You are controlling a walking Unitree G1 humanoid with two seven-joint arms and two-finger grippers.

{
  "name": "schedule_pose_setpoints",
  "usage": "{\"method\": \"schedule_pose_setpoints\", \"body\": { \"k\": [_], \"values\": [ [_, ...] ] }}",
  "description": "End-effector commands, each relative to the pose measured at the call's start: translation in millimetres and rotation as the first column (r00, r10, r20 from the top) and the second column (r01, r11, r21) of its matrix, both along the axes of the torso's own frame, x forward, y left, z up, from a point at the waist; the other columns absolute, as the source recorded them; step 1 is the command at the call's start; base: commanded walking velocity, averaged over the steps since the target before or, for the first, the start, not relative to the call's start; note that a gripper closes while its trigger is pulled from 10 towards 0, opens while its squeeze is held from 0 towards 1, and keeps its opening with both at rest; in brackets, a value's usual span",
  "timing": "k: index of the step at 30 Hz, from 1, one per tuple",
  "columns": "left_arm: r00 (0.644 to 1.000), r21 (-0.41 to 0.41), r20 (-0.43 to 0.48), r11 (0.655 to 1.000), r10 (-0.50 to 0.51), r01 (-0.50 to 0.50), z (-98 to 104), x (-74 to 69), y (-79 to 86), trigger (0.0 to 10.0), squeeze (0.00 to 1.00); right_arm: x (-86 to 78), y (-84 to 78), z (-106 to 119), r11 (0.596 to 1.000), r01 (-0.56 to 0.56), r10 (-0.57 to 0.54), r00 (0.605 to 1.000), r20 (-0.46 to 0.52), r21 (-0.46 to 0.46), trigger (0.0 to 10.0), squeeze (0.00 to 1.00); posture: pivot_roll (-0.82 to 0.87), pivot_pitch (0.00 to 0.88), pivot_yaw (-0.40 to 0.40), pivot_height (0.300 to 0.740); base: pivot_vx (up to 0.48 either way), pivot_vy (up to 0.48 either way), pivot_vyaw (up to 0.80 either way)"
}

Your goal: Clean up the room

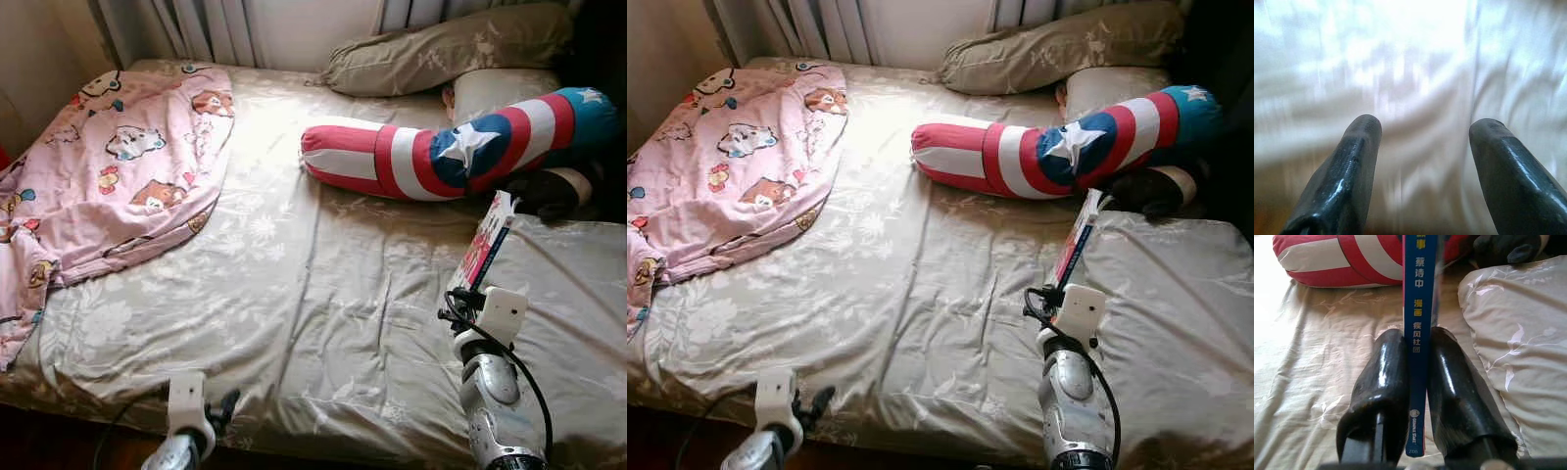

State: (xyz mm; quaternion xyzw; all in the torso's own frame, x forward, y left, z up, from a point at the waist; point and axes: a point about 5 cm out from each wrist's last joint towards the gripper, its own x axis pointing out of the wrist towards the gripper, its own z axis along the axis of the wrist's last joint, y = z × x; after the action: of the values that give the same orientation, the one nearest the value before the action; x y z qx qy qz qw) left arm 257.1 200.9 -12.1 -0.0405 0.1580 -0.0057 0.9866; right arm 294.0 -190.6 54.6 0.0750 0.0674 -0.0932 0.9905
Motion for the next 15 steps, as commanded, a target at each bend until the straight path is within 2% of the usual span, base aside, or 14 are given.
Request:
{"method": "schedule_pose_setpoints", "body": {
  "k": [1, 2, 3, 5, 8, 15],
  "values": [
    [0.988, 0.023, 0.154, 1.000, 0.009, -0.012, 26, 16.6, 2.2, 10.0, 0.00, -0.3, 0.6, 4, 1.000, -0.018, 0.018, 0.999, 0.040, 0.000, 10.0, 0.00, -0.01, 0.187, -0.036, 0.740, 0.000, 0.000, 0.00],
    [0.975, 0.027, 0.220, 0.999, 0.022, -0.028, 38, 22.6, 4.3, 10.0, 0.00, -1.4, 3.1, 3, 0.999, -0.037, 0.037, 0.999, 0.039, 0.002, 10.0, 0.00, -0.01, 0.188, -0.036, 0.740, 0.000, 0.000, 0.00],
    [0.975, 0.027, 0.220, 0.999, 0.022, -0.028, 38, 22.6, 4.3, 10.0, 0.00, -1.4, 3.1, 3, 0.999, -0.037, 0.037, 0.999, 0.039, 0.002, 10.0, 0.00, -0.01, 0.188, -0.036, 0.740, 0.000, 0.000, 0.00],
    [0.960, 0.029, 0.277, 0.999, 0.029, -0.039, 47, 24.5, 5.9, 10.0, 0.00, -3.3, 6.9, 0, 0.998, -0.065, 0.065, 0.997, 0.033, -0.003, 10.0, 0.00, -0.01, 0.189, -0.037, 0.740, 0.000, 0.000, 0.00],
    [0.950, 0.039, 0.311, 0.998, 0.025, -0.039, 52, 20.6, 7.3, 10.0, 0.00, -4.6, 8.8, 0, 0.996, -0.090, 0.091, 0.995, 0.034, -0.021, 10.0, 0.00, -0.02, 0.190, -0.038, 0.740, 0.000, 0.000, 0.00],
    [0.947, 0.022, 0.322, 0.999, 0.027, -0.036, 51, 15.8, 4.3, 10.0, 0.00, -3.9, 6.8, 1, 0.994, -0.101, 0.103, 0.994, 0.032, -0.047, 10.0, 0.00, -0.01, 0.190, -0.041, 0.740, 0.000, 0.000, 0.00]
  ]
}}
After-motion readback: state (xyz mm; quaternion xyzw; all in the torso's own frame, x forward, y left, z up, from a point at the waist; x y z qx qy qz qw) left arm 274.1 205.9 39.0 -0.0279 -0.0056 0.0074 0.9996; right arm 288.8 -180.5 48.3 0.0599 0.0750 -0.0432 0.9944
